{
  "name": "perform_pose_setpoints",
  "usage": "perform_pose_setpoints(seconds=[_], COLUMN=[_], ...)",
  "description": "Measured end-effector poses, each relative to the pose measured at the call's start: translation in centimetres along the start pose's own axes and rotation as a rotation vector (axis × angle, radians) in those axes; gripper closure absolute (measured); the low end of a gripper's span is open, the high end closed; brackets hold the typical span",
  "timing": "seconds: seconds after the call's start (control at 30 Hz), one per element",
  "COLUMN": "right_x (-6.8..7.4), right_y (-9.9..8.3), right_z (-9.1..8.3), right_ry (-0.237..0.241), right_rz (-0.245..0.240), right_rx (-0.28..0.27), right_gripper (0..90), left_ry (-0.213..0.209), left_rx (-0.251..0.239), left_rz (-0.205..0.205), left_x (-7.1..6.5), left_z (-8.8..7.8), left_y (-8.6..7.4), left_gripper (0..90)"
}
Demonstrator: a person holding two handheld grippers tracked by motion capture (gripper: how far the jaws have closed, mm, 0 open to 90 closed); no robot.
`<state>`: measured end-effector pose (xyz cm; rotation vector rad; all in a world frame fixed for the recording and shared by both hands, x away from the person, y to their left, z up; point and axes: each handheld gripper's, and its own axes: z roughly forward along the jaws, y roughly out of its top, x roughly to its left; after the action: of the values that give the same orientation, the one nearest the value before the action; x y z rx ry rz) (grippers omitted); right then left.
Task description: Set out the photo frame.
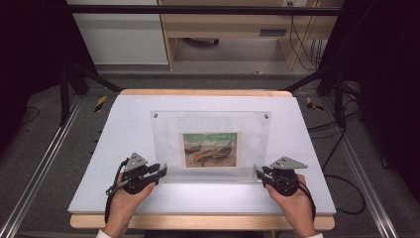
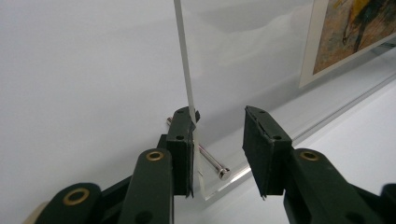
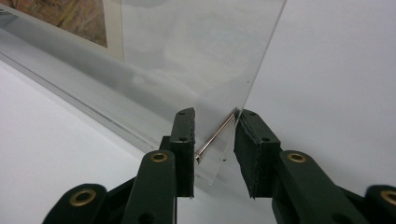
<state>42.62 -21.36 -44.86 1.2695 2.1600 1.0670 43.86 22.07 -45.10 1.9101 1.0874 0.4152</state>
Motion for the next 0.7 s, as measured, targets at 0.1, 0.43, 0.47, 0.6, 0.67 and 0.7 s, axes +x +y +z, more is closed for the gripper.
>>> perform_pose_setpoints(seconds=[0.1, 0.43, 0.47, 0.6, 0.67, 0.7], right_x=[-0.05, 0.11, 0.12, 0.1, 0.13, 0.13], right_y=[-0.04, -0.24, -0.25, -0.26, -0.27, -0.26], right_z=[0.03, -0.04, -0.04, -0.05, -0.06, -0.06], right_ry=[0.001, 0.002, 0.002, 0.003, 0.003, 0.003], right_rz=[-0.008, 0.002, 0.002, -0.004, 0.002, 0.002], right_rx=[-0.004, 0.008, 0.006, 0.006, 0.007, 0.007], right_gripper=[68.7, 68.6, 68.6, 68.6, 68.6, 68.6], left_ry=[-0.001, -0.003, -0.004, -0.004, -0.003, -0.004], left_rx=[0.002, 0.009, 0.011, 0.012, 0.012, 0.013], left_rz=[0.0, 0.007, 0.008, 0.008, 0.009, 0.009], left_x=[-0.01, -0.09, -0.1, -0.11, -0.12, -0.12], left_z=[-0.01, -0.04, -0.04, -0.03, -0.03, -0.03], left_y=[-0.04, -0.15, -0.15, -0.15, -0.15, -0.15], left_gripper=[63.1, 63.0, 63.0, 62.9, 62.9, 62.9])
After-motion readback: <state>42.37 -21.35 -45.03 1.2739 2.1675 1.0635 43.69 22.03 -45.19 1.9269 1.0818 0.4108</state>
